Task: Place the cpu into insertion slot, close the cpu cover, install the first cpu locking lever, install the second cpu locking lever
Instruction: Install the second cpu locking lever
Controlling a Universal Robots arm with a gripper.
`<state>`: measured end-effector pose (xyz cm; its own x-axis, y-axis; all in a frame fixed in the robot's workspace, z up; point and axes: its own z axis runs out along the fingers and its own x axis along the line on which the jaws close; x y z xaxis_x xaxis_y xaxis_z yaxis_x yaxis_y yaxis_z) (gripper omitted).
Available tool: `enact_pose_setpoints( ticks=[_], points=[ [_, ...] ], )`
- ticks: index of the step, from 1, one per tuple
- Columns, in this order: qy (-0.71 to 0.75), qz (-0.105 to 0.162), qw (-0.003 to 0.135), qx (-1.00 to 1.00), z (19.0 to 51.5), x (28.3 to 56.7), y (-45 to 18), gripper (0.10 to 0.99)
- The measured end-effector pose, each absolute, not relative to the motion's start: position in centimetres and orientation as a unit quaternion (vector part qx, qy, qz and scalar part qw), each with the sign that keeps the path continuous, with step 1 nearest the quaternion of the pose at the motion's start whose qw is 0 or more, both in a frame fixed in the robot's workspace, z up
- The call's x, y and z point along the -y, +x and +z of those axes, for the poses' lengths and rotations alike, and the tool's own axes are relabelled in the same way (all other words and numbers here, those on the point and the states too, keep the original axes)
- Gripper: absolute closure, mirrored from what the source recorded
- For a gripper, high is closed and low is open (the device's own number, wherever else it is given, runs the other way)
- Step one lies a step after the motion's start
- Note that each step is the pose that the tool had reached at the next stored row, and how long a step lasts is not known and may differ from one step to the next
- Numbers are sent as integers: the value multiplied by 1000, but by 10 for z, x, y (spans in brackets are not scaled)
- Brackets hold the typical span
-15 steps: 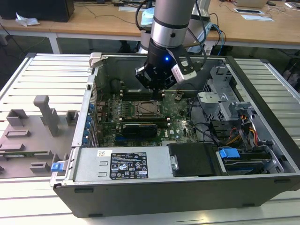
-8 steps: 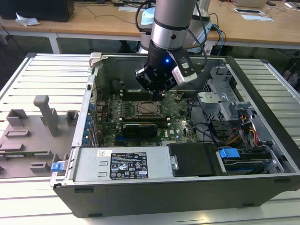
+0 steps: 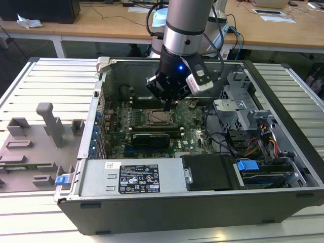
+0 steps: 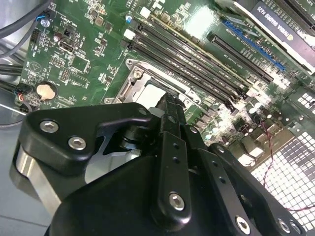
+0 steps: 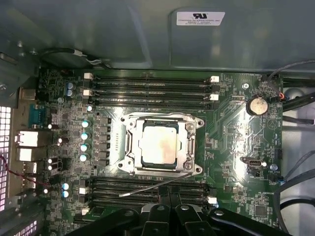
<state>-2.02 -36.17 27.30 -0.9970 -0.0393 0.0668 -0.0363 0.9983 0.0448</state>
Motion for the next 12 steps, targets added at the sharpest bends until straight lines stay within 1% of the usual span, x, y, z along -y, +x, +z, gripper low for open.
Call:
enact_pose_setpoints(
  ticks=[12],
  points=[
    [19, -28, 34, 999, 259, 369, -20, 980]
  ],
)
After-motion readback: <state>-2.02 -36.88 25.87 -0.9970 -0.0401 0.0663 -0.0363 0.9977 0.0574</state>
